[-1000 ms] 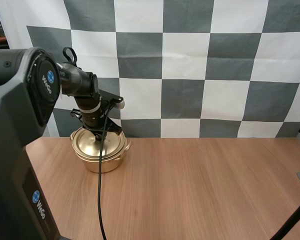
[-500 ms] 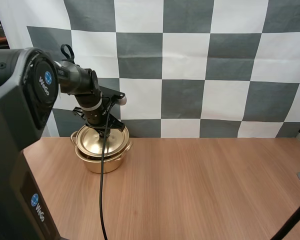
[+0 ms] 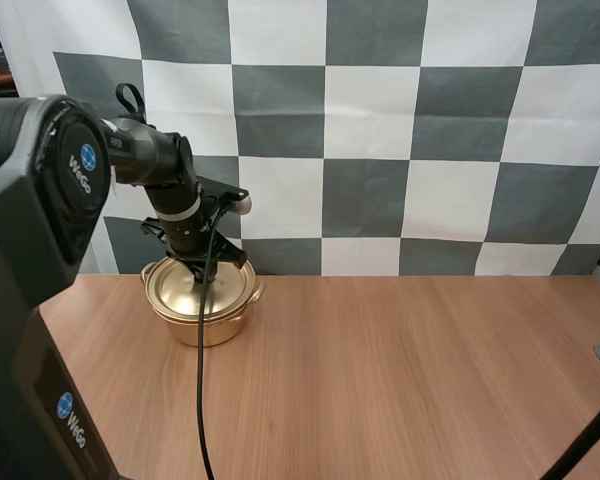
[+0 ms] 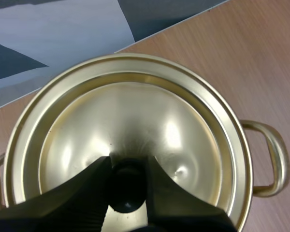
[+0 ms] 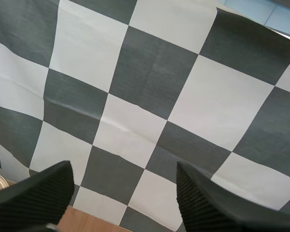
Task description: Open the pot, put the car inside, and close it
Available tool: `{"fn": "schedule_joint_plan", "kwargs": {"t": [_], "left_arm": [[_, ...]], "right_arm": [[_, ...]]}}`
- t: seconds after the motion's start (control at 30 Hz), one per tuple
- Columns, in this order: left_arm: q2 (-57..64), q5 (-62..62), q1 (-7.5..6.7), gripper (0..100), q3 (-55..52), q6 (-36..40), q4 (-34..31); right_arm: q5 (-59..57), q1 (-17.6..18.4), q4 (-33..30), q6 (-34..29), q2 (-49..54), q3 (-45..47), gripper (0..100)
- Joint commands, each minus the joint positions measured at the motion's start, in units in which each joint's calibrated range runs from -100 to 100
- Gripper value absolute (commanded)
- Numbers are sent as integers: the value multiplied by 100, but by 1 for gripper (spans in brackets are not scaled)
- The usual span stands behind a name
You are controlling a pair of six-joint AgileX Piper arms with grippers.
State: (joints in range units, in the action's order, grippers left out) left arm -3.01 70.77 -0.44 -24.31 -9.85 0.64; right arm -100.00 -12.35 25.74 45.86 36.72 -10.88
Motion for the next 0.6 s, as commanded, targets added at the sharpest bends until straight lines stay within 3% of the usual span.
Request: {"fn": "schedule_joint_plan", "kwargs": {"t": [0.0,0.27,0.4,0.57], "left_arm": [[0,31,-4,48,2,-2,-25],[0,31,-4,89,2,-179,-136],[0,-21,-4,95,2,-226,-136],[82,-315,-4,95,2,-226,-230]], "right_arm": [[0,-2,7,4,-3,-4,100],[0,-2,18,4,-3,-4,100],[0,-2,69,4,-3,-4,100],[0,-2,149,29,-17,-4,100]]}}
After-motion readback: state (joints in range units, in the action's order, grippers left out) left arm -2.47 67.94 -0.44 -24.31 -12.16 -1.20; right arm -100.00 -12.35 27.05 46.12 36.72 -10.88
